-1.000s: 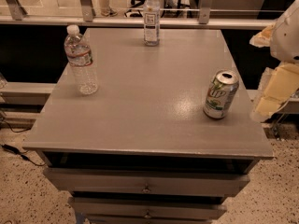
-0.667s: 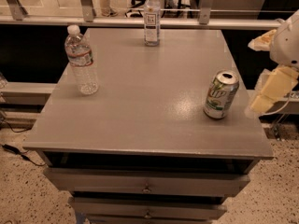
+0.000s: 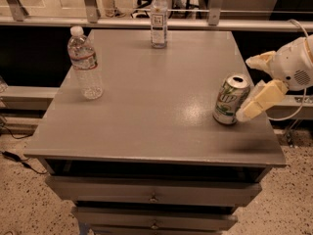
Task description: Move 7up can near blue plastic bottle
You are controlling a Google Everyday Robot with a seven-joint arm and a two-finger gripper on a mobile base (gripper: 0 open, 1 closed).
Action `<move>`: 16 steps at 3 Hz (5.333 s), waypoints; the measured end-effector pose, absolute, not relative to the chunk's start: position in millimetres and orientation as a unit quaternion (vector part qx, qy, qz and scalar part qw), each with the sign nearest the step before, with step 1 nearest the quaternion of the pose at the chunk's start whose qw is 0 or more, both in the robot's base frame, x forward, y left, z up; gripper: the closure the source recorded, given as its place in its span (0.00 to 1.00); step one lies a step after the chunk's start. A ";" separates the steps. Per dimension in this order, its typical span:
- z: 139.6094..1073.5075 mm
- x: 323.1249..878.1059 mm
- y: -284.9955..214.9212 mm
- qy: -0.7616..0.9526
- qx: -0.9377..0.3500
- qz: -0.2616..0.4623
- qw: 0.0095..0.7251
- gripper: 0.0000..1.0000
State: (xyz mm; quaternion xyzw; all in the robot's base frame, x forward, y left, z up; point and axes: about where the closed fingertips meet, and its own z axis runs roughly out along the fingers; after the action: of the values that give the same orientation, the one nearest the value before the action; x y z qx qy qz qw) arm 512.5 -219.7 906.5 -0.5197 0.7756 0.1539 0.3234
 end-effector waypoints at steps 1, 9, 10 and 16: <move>892.0 521.6 -214.6 0.778 -0.489 0.202 0.338 0.33; 926.1 753.7 -142.5 0.719 -0.461 0.188 0.485 1.00; 914.4 775.7 -132.6 0.721 -0.464 0.185 0.480 1.00; 894.7 817.6 -113.1 0.728 -0.476 0.202 0.451 0.00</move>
Offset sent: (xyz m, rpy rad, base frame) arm 0.0257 0.0093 -0.0196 0.1984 0.0441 -0.0403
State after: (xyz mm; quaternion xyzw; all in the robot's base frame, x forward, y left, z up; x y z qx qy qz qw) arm 817.6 -113.1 894.7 -0.4759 0.7278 0.2021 0.4505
